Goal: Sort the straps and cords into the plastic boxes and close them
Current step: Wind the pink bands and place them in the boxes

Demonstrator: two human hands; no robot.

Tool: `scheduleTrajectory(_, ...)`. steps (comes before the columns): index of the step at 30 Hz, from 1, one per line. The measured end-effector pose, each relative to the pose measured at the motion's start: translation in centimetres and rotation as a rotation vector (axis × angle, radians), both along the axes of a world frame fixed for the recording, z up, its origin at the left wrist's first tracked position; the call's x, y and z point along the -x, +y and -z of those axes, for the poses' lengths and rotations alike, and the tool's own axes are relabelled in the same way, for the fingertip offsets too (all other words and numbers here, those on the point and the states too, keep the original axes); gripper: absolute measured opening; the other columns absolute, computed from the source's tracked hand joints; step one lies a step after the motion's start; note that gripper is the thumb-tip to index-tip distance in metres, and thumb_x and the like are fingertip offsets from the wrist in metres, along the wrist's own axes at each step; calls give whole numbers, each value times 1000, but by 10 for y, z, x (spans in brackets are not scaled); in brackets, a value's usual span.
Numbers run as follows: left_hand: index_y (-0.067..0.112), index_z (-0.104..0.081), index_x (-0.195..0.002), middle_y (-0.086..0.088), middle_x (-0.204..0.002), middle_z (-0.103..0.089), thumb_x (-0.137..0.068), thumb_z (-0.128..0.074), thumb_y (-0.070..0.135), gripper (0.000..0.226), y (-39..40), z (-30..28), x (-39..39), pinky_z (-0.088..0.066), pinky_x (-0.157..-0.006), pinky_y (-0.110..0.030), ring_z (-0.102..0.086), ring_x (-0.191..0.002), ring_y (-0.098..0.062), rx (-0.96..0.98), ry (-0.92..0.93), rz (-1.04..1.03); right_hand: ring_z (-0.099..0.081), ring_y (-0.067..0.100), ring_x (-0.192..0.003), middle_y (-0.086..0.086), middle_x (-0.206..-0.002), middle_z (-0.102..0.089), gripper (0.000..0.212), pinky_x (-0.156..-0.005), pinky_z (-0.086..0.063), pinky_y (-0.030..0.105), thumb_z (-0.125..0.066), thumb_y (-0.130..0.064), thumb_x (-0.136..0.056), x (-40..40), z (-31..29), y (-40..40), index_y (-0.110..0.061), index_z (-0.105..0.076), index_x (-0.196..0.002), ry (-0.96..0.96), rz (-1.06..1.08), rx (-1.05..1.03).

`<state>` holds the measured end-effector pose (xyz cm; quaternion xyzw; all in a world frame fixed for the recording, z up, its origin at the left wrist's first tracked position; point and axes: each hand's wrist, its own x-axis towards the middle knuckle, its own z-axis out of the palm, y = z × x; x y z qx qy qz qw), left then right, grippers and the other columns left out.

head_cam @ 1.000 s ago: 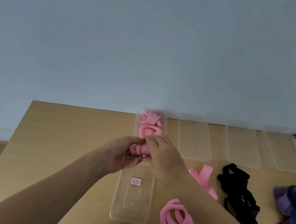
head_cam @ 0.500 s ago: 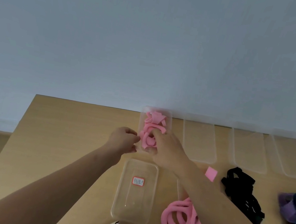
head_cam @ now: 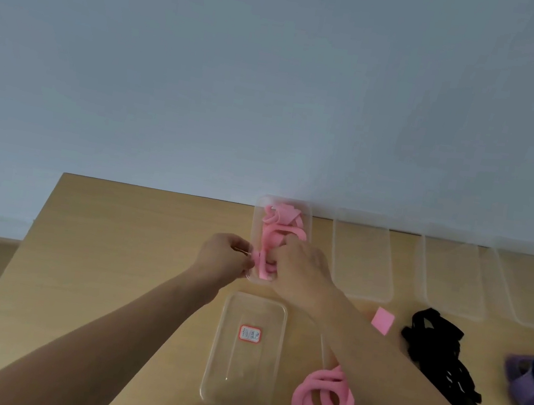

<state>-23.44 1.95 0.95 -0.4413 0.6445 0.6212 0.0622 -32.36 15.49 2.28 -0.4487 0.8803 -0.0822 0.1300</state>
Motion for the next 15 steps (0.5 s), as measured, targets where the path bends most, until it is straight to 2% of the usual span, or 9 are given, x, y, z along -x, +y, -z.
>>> scheduleTrajectory(3, 9, -70, -101, -12, -93, -73, -83, -69, -1, 21, 3, 0, -1, -62, -82, -45, -73, -85, -27, 104, 4, 43, -50, 25, -100, 0, -91, -63, 43, -73, -40, 30, -41, -41, -100, 0, 3, -3, -24, -72, -76, 107, -28, -53)
scheduleTrajectory(5, 13, -66, -115, -2, -97, -72, -83, -71, 8, 33, 6, -1, -2, -61, -80, -40, -71, -84, -21, 252, 14, 143, -49, 27, -108, 1, -97, -66, 33, -78, -36, 31, -45, -35, -99, 0, 5, -4, -21, -74, -87, 127, -51, -58)
scheduleTrajectory(7, 14, -62, -125, 0, -105, -70, -84, -71, 14, 42, 9, -2, -2, -57, -78, -35, -69, -89, -20, 358, 15, 213, -54, 23, -110, 0, -102, -68, 27, -80, -42, 28, -48, -28, -99, 1, 7, -3, -19, -73, -95, 78, -67, -61)
scheduleTrajectory(11, 15, -60, -130, -2, -108, -70, -84, -71, 12, 47, 9, -5, -4, -56, -78, -34, -69, -92, -22, 377, 10, 234, -57, 20, -102, -1, -99, -66, 18, -72, -48, 27, -58, -33, -94, 3, 5, -3, -20, -70, -99, 18, 22, -14)
scheduleTrajectory(13, 15, -59, -131, -1, -108, -70, -83, -71, 12, 49, 8, -5, -5, -57, -81, -36, -70, -93, -23, 370, 12, 241, -59, 22, -100, 0, -110, -64, 21, -70, -47, 27, -63, -32, -94, 1, 4, 0, -21, -68, -110, 48, 14, -17)
scheduleTrajectory(15, 15, -58, -132, -1, -109, -70, -83, -72, 12, 51, 8, -7, -6, -57, -84, -37, -70, -93, -24, 371, 17, 245, -59, 24, -102, 1, -119, -59, 26, -76, -52, 32, -63, -27, -94, 0, 4, 4, -22, -66, -120, 58, -19, -61)
